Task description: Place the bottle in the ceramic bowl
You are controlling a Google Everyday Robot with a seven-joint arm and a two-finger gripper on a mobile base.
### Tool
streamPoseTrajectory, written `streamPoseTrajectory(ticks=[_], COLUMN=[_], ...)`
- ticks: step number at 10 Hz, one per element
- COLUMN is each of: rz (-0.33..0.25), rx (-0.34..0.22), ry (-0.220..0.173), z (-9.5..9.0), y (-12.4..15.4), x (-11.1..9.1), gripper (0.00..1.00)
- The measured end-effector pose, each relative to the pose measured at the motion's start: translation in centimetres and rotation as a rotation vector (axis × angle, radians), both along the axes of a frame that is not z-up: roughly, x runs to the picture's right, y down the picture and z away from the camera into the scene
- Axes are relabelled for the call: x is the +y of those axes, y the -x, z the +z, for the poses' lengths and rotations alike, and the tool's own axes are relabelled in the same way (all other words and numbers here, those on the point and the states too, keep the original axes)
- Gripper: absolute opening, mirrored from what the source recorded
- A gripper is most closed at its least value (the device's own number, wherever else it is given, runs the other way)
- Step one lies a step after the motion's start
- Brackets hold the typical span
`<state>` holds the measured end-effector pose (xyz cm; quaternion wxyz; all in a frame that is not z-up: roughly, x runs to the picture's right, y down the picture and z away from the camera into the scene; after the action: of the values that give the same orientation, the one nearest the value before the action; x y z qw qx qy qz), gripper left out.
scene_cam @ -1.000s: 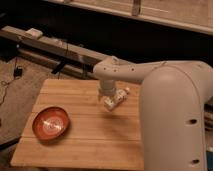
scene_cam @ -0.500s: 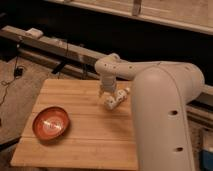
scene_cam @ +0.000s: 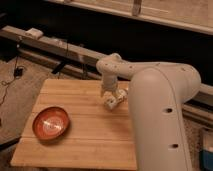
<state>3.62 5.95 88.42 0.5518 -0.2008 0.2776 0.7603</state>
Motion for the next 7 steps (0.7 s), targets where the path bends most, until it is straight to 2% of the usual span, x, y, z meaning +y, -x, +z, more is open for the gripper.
streamPoseTrajectory(ticks=[3, 7], rz=[0.039, 0.083], rx=[0.03, 0.035], ry=[0.007, 0.015], z=[0.3, 2.5], y=[-2.1, -2.7], x=[0.8, 1.6], gripper=[0.65, 0.65])
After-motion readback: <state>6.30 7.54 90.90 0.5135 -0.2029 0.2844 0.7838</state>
